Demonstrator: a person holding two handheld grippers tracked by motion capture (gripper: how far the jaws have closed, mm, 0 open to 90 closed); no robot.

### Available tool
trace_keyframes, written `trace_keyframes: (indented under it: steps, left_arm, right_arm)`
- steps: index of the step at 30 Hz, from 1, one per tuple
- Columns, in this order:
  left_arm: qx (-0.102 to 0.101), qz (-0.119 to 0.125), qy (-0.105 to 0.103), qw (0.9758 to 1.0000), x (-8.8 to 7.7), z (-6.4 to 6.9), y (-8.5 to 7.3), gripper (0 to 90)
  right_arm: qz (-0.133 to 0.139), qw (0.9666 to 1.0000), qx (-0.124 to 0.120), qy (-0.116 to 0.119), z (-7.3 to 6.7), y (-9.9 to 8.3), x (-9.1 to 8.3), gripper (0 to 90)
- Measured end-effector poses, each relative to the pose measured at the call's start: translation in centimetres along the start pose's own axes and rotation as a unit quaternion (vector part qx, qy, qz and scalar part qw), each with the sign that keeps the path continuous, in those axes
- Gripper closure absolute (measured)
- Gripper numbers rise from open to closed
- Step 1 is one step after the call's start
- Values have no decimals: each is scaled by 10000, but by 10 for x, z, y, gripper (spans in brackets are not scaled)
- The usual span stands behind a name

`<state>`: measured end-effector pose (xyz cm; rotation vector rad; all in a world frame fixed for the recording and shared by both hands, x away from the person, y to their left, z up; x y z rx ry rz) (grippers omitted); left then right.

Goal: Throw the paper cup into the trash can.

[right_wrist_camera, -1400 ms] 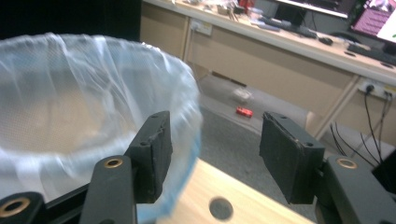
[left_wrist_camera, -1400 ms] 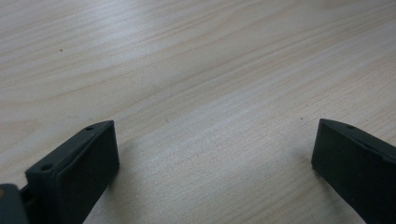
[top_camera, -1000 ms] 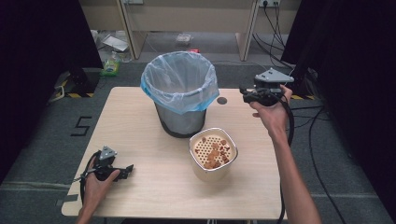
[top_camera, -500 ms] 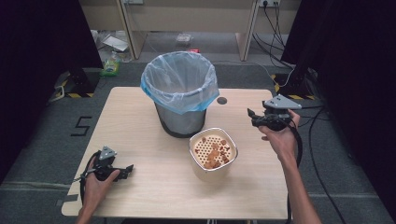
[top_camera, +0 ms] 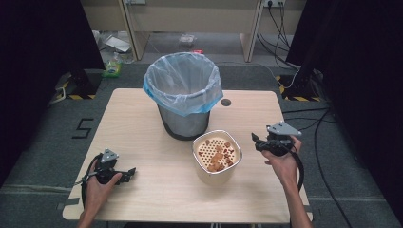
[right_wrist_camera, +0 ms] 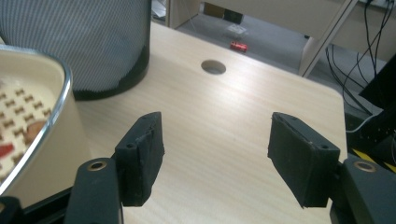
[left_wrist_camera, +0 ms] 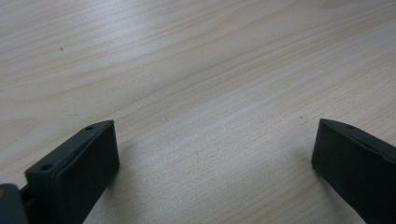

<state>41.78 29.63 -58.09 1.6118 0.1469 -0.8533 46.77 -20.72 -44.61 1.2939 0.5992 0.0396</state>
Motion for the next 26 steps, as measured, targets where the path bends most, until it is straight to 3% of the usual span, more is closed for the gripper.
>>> trace_keyframes:
  steps: [7, 8, 14, 24, 26]
  left_arm:
    - [-12, 6, -1, 10000, 0, 0, 0, 0]
    - [-10, 5, 0, 10000, 0, 0, 0, 0]
    - [-6, 0, -2, 10000, 0, 0, 0, 0]
    - [-4, 0, -4, 10000, 0, 0, 0, 0]
    - [-3, -1, -5, 10000, -1, 0, 0, 0]
  right_arm:
    - [-200, 9997, 118, -5, -9, -33, 2, 358]
    - [-359, 9993, 89, 49, -11, -44, 3, 356]
    - [-629, 9979, 109, 88, -17, -69, 5, 355]
    - [-876, 9960, 162, 40, -16, -88, 7, 343]
    - [-1027, 9945, 210, -37, -14, -93, 7, 330]
Point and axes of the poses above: each handheld gripper's, and its own axes: x roughly forward along the jaws, y roughly out of its top, z roughly to its right, the point moved 8 cm from there along x, roughly forward along the jaws, and after that the axes turned 7 degrees about z, right-handed, at the moved point
